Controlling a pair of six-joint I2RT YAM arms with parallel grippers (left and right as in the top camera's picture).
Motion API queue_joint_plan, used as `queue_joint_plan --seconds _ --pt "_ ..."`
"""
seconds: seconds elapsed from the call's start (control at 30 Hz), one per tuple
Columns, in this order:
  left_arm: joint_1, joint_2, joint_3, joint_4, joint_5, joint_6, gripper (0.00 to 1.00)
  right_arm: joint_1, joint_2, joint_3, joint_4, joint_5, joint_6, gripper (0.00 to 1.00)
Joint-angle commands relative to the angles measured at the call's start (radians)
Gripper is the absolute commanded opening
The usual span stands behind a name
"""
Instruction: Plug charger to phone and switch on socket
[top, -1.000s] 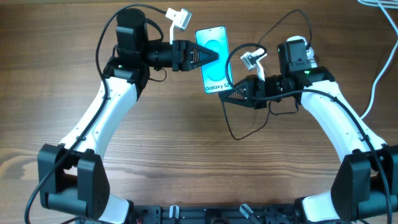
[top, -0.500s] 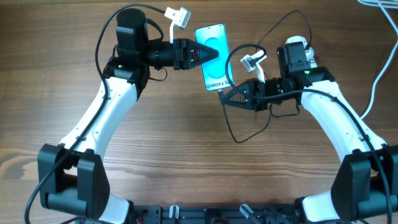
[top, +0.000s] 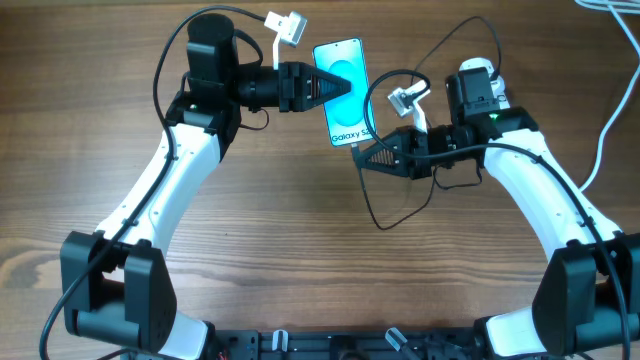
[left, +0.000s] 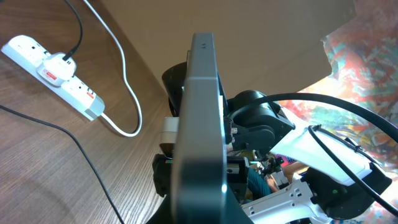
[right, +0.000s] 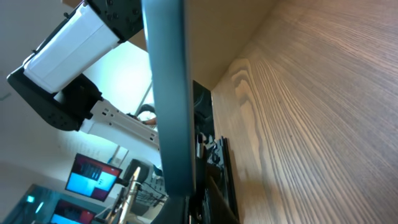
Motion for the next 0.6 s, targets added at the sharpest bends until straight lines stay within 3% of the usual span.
queue_joint_plan --seconds 0.0,0.57 --pt "0.0 -0.004 0.012 0.005 -0.002 -0.006 0.04 -0.003 0.006 0.009 -0.004 -0.039 -0.024 0.04" --pt "0.0 -0.004 0.012 0.004 -0.002 -0.006 0.04 -0.003 0.006 0.01 -0.023 -0.04 -0.021 0.04"
